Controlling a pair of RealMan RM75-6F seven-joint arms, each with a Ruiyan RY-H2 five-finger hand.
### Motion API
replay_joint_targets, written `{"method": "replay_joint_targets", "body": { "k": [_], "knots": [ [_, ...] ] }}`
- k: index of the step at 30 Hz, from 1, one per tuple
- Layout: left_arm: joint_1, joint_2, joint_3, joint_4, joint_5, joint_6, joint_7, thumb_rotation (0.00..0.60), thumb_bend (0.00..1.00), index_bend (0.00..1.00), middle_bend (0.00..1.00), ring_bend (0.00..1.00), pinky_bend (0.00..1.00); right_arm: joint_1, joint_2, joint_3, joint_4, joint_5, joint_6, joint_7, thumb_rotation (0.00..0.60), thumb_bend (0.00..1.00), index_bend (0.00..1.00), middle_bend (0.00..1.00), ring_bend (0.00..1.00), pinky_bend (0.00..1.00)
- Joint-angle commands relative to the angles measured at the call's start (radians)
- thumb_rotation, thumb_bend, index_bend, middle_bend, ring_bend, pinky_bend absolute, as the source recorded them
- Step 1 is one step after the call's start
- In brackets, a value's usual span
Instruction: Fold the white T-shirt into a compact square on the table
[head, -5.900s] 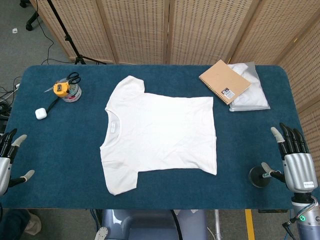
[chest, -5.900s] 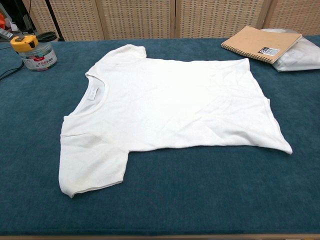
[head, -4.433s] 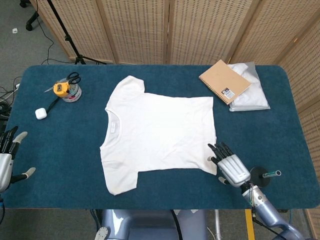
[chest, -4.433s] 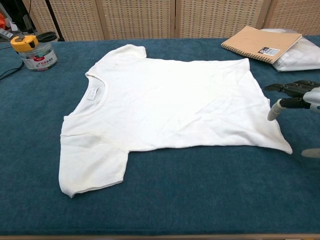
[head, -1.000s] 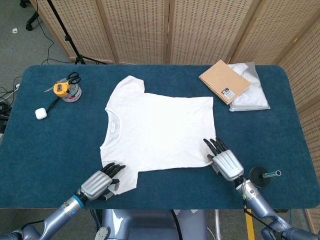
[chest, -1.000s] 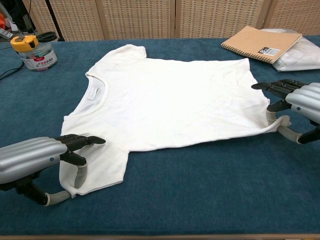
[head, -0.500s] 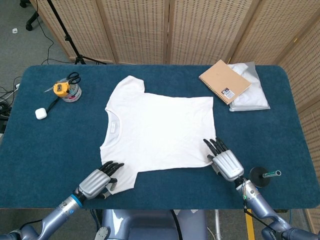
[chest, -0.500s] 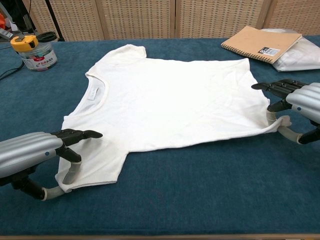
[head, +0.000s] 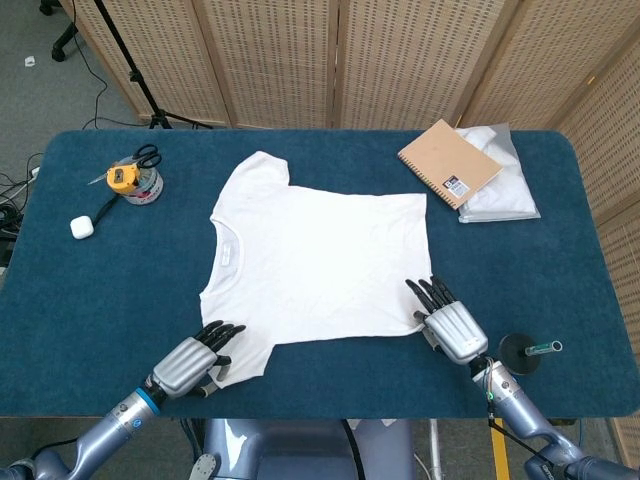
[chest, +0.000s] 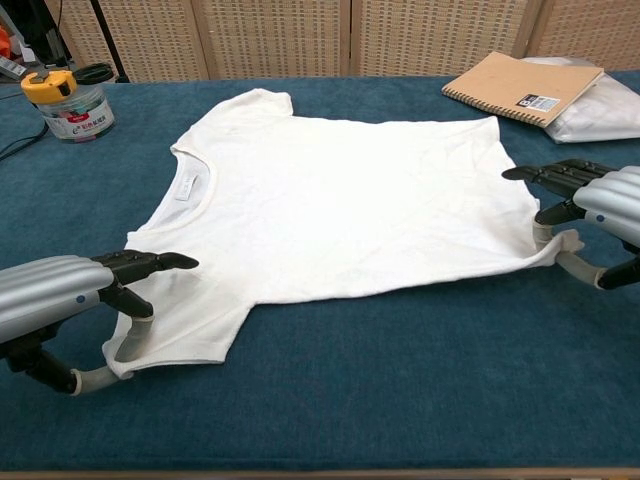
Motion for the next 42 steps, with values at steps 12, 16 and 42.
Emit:
{"method": "replay_joint_targets", "body": {
  "k": [12, 16, 42],
  "knots": [
    [-0.005, 0.205, 0.083, -0.13, 0.117, 0.098, -0.1, 0.6, 0.78, 0.72, 0.0, 0.0, 0.0, 0.025, 0.097, -0.083, -0.062, -0.162, 0.092, 0.175, 0.6, 0.62, 0.59, 0.09, 0.0, 0.0],
    [0.001, 0.262, 0.128, -0.151, 0.171, 0.127, -0.128, 0.6, 0.78, 0.72, 0.0, 0.0, 0.0, 0.032, 0.116, -0.113, -0.057, -0.223, 0.117, 0.178, 0.6, 0.62, 0.61, 0.11, 0.0, 0.0],
    [-0.015, 0.411, 0.323, -0.226, 0.375, 0.169, -0.357, 0.6, 0.79, 0.72, 0.0, 0.0, 0.0, 0.056, 0.211, -0.238, -0.157, -0.487, 0.186, 0.044, 0.6, 0.62, 0.66, 0.16, 0.0, 0.0]
  ]
}}
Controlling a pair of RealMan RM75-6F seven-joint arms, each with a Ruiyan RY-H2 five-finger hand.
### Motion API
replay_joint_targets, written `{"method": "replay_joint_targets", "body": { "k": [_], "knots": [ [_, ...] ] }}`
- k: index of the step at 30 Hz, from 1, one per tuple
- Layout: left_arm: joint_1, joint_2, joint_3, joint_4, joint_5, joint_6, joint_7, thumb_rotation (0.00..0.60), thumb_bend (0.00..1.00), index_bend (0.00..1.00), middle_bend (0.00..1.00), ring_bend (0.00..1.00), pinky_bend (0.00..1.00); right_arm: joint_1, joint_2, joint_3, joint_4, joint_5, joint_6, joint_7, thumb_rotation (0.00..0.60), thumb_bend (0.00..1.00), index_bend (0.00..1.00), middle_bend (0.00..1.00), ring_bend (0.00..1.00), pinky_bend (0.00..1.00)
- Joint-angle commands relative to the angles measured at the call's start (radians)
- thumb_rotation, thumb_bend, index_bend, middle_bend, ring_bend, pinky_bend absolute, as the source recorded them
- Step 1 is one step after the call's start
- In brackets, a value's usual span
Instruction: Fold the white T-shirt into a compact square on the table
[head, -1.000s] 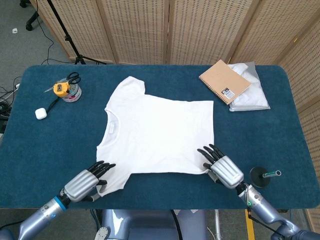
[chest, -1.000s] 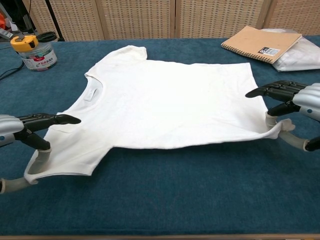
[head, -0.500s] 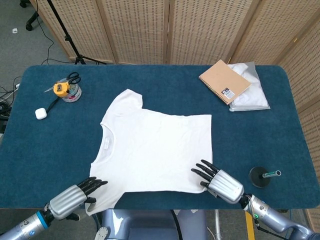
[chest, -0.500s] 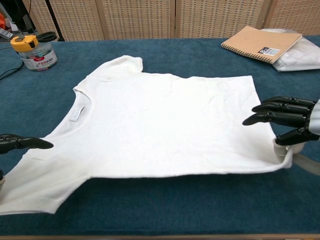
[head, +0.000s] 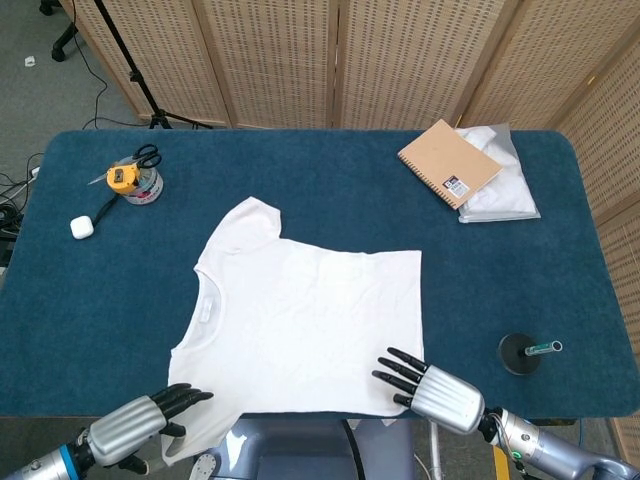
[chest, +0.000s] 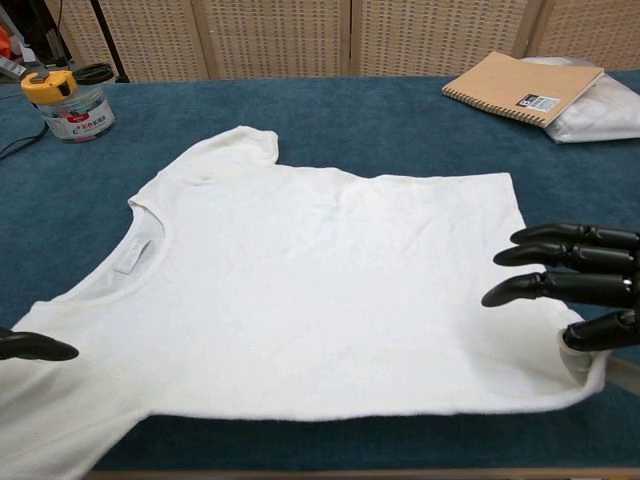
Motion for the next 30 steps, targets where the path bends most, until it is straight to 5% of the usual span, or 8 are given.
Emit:
{"method": "replay_joint_targets", "body": {
  "k": [1, 8, 20, 30],
  "knots": [
    [-0.002, 0.004, 0.014, 0.001, 0.011, 0.005, -0.028, 0.6, 0.79, 0.72, 0.0, 0.0, 0.0, 0.002, 0.003, -0.01, -0.003, -0.011, -0.007, -0.005, 0.6, 0.62, 0.66, 0.16, 0.0, 0.0],
    [-0.01, -0.01, -0.017, 0.017, -0.028, 0.01, -0.078, 0.6, 0.79, 0.72, 0.0, 0.0, 0.0, 0.001, 0.0, 0.014, -0.003, 0.026, -0.018, 0.0, 0.6, 0.62, 0.66, 0.16, 0.0, 0.0],
    [-0.046, -0.077, -0.314, 0.007, -0.353, -0.075, 0.161, 0.6, 0.8, 0.72, 0.0, 0.0, 0.0, 0.063, 0.017, 0.188, -0.011, 0.273, -0.122, 0.085, 0.6, 0.62, 0.66, 0.16, 0.0, 0.0],
    [-0.122, -0.158, -0.482, 0.126, -0.528, -0.183, 0.349, 0.6, 0.81, 0.72, 0.0, 0.0, 0.0, 0.149, -0.059, 0.309, 0.105, 0.477, -0.313, 0.141, 0.6, 0.62, 0.66, 0.16, 0.0, 0.0]
  ]
}}
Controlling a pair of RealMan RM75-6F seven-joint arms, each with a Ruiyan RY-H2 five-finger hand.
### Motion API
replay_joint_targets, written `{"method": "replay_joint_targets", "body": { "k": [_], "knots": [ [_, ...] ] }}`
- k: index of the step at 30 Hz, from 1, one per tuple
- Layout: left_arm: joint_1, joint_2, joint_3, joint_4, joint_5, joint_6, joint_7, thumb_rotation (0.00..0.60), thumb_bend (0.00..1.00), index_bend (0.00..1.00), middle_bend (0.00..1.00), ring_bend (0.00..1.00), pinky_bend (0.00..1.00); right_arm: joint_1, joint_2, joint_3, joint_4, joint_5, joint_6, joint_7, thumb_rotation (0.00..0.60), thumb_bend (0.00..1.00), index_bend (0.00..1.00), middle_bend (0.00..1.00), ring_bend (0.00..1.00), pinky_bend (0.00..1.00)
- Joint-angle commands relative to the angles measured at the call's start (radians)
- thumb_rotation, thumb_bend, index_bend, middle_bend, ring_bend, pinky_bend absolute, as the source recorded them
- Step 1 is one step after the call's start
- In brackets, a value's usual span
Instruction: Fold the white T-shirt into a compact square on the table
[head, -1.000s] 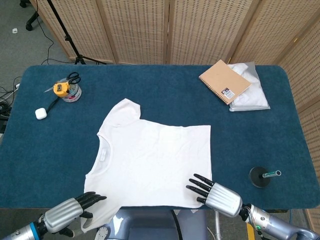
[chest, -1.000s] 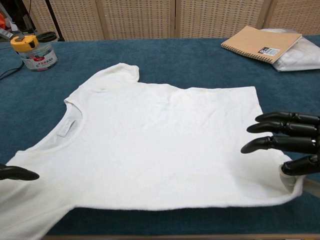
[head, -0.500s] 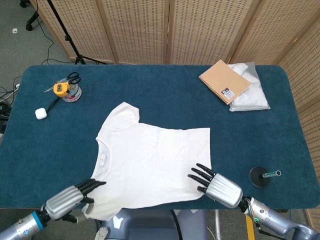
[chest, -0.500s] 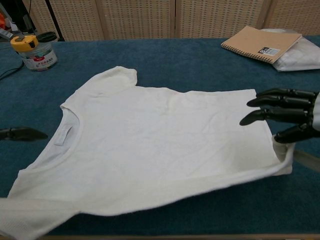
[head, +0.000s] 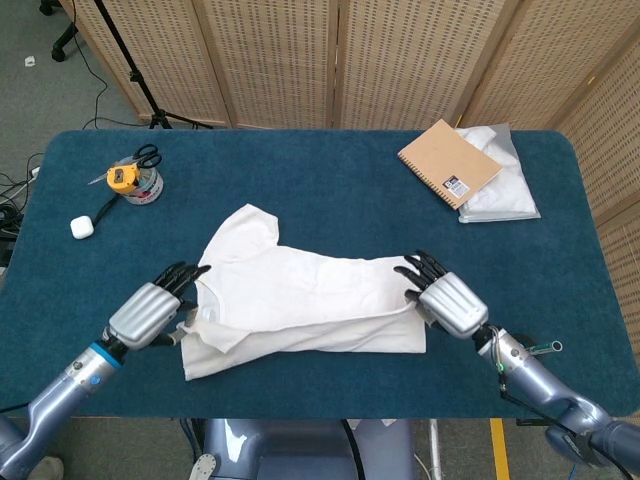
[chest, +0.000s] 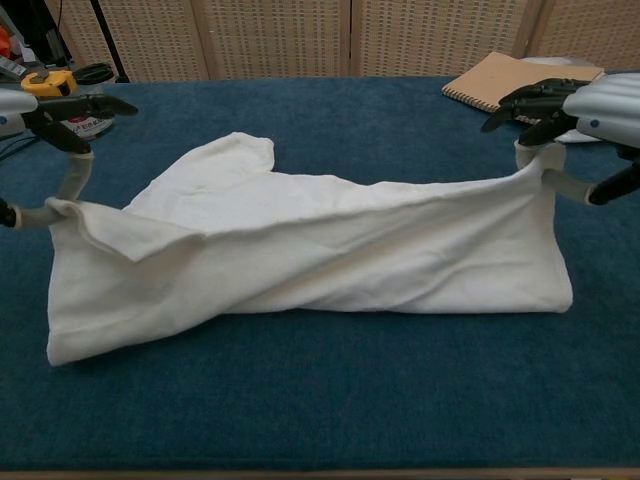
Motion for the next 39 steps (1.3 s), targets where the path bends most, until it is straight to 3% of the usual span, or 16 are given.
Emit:
{"method": "replay_joint_targets", "body": {
  "k": [1, 11, 25, 27, 29, 30, 32, 33, 35, 39],
  "knots": [
    [-0.035, -0.031, -0.054, 0.04, -0.063, -0.046, 0.035, 0.6, 0.81, 0.72, 0.0, 0.0, 0.0, 0.039, -0.042, 0.044, 0.059, 0.065, -0.069, 0.017, 0.6, 0.62, 0.66, 0.16, 0.0, 0.0],
    [-0.102, -0.099, -0.13, 0.125, -0.175, -0.141, 0.093, 0.6, 0.81, 0.72, 0.0, 0.0, 0.0, 0.096, -0.145, 0.09, 0.234, 0.191, -0.222, 0.057, 0.6, 0.62, 0.66, 0.16, 0.0, 0.0],
    [-0.154, -0.175, -0.179, 0.211, -0.253, -0.183, 0.167, 0.6, 0.8, 0.72, 0.0, 0.0, 0.0, 0.133, -0.225, 0.098, 0.383, 0.271, -0.35, 0.081, 0.6, 0.62, 0.65, 0.14, 0.0, 0.0],
    [-0.161, -0.183, -0.184, 0.22, -0.258, -0.183, 0.18, 0.6, 0.8, 0.72, 0.0, 0.0, 0.0, 0.133, -0.225, 0.094, 0.384, 0.275, -0.362, 0.094, 0.6, 0.61, 0.58, 0.11, 0.0, 0.0],
    [-0.165, -0.19, -0.186, 0.225, -0.262, -0.184, 0.192, 0.6, 0.8, 0.72, 0.0, 0.0, 0.0, 0.134, -0.22, 0.089, 0.379, 0.278, -0.378, 0.106, 0.6, 0.58, 0.43, 0.08, 0.0, 0.0],
    [-0.168, -0.193, -0.187, 0.227, -0.265, -0.185, 0.199, 0.6, 0.8, 0.72, 0.0, 0.0, 0.0, 0.135, -0.215, 0.086, 0.371, 0.279, -0.389, 0.114, 0.6, 0.55, 0.31, 0.05, 0.0, 0.0],
    [-0.172, -0.199, -0.188, 0.232, -0.271, -0.186, 0.213, 0.6, 0.8, 0.72, 0.0, 0.0, 0.0, 0.134, -0.201, 0.088, 0.349, 0.287, -0.397, 0.122, 0.6, 0.37, 0.11, 0.01, 0.0, 0.0],
    [-0.173, -0.202, -0.188, 0.234, -0.273, -0.186, 0.218, 0.6, 0.8, 0.72, 0.0, 0.0, 0.0, 0.131, -0.195, 0.091, 0.338, 0.291, -0.393, 0.124, 0.6, 0.22, 0.03, 0.0, 0.0, 0.0],
    [-0.176, -0.207, -0.189, 0.24, -0.279, -0.187, 0.227, 0.6, 0.8, 0.72, 0.0, 0.0, 0.0, 0.123, -0.181, 0.097, 0.309, 0.296, -0.374, 0.128, 0.6, 0.03, 0.0, 0.0, 0.0, 0.0],
    [-0.185, -0.217, -0.195, 0.256, -0.29, -0.193, 0.238, 0.6, 0.8, 0.72, 0.0, 0.0, 0.0, 0.089, -0.121, 0.109, 0.204, 0.304, -0.306, 0.101, 0.6, 0.0, 0.0, 0.0, 0.0, 0.0]
  ]
}}
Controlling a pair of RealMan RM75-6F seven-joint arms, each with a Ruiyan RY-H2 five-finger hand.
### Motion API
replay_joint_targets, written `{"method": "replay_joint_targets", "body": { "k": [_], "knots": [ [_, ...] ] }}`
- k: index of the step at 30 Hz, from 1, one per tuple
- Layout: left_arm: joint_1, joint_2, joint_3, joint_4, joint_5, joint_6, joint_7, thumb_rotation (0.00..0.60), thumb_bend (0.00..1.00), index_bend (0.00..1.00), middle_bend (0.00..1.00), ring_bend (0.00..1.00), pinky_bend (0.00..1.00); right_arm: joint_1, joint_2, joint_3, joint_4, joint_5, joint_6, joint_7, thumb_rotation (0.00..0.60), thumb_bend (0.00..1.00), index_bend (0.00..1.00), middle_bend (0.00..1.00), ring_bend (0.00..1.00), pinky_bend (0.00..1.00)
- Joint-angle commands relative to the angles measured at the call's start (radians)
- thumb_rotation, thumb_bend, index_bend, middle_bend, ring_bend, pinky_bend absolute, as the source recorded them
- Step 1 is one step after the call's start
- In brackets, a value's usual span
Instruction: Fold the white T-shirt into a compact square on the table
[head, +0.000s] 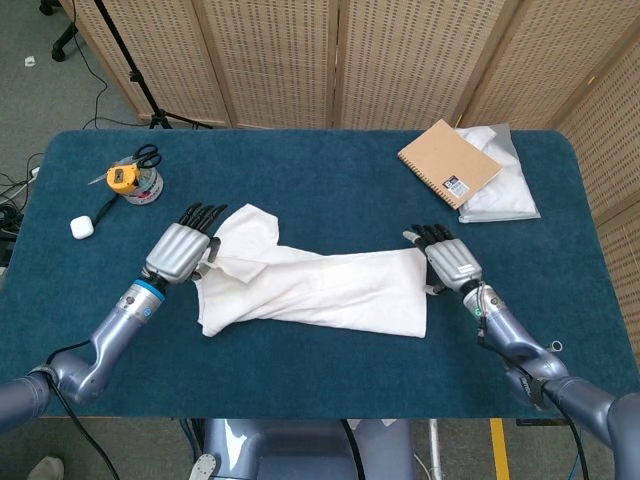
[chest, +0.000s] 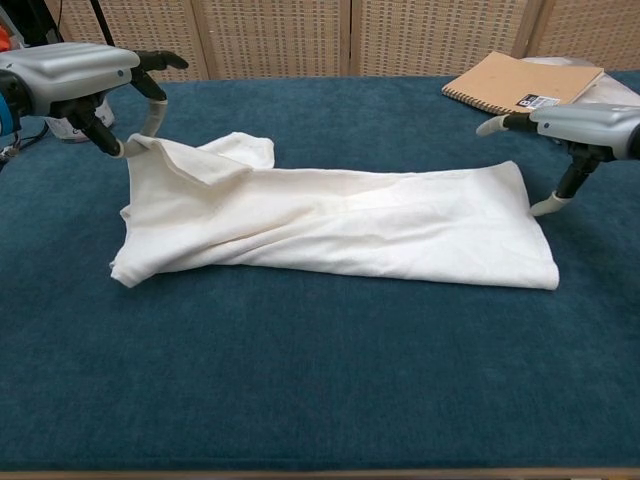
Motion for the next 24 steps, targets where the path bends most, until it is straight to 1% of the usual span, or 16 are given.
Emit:
{"method": "replay_joint_targets", "body": {
  "k": [1, 4, 7, 10, 14, 18, 24],
  "knots": [
    [-0.005, -0.004, -0.003, 0.006, -0.002, -0.002, 0.004, 0.6, 0.8, 0.72, 0.0, 0.0, 0.0, -0.039, 0.062, 0.013, -0.101, 0.011, 0.073, -0.024, 0.6, 0.0, 0.0, 0.0, 0.0, 0.0],
    [-0.013, -0.006, -0.006, 0.018, 0.001, -0.001, 0.01, 0.6, 0.8, 0.72, 0.0, 0.0, 0.0, -0.093, 0.129, 0.011, -0.218, 0.005, 0.165, -0.05, 0.6, 0.0, 0.0, 0.0, 0.0, 0.0],
    [-0.025, -0.009, -0.009, 0.034, 0.003, -0.006, 0.015, 0.6, 0.8, 0.72, 0.0, 0.0, 0.0, -0.165, 0.199, -0.003, -0.334, -0.004, 0.267, -0.065, 0.6, 0.0, 0.0, 0.0, 0.0, 0.0],
    [-0.037, -0.013, -0.011, 0.055, 0.007, -0.013, 0.024, 0.6, 0.8, 0.72, 0.0, 0.0, 0.0, -0.214, 0.237, -0.017, -0.391, -0.006, 0.326, -0.078, 0.6, 0.0, 0.0, 0.0, 0.0, 0.0],
    [-0.065, -0.029, -0.021, 0.111, 0.008, -0.027, 0.041, 0.6, 0.8, 0.72, 0.0, 0.0, 0.0, -0.28, 0.262, -0.029, -0.428, 0.001, 0.407, -0.109, 0.6, 0.0, 0.0, 0.0, 0.0, 0.0],
    [-0.094, -0.054, -0.029, 0.187, 0.018, -0.043, 0.026, 0.6, 0.79, 0.72, 0.0, 0.0, 0.0, -0.314, 0.258, -0.022, -0.424, 0.002, 0.467, -0.173, 0.6, 0.0, 0.0, 0.0, 0.0, 0.0],
    [-0.132, -0.117, -0.037, 0.319, 0.025, -0.07, -0.028, 0.6, 0.76, 0.72, 0.0, 0.0, 0.0, -0.325, 0.257, -0.005, -0.419, 0.009, 0.481, -0.184, 0.6, 0.0, 0.0, 0.0, 0.0, 0.0]
  ]
}}
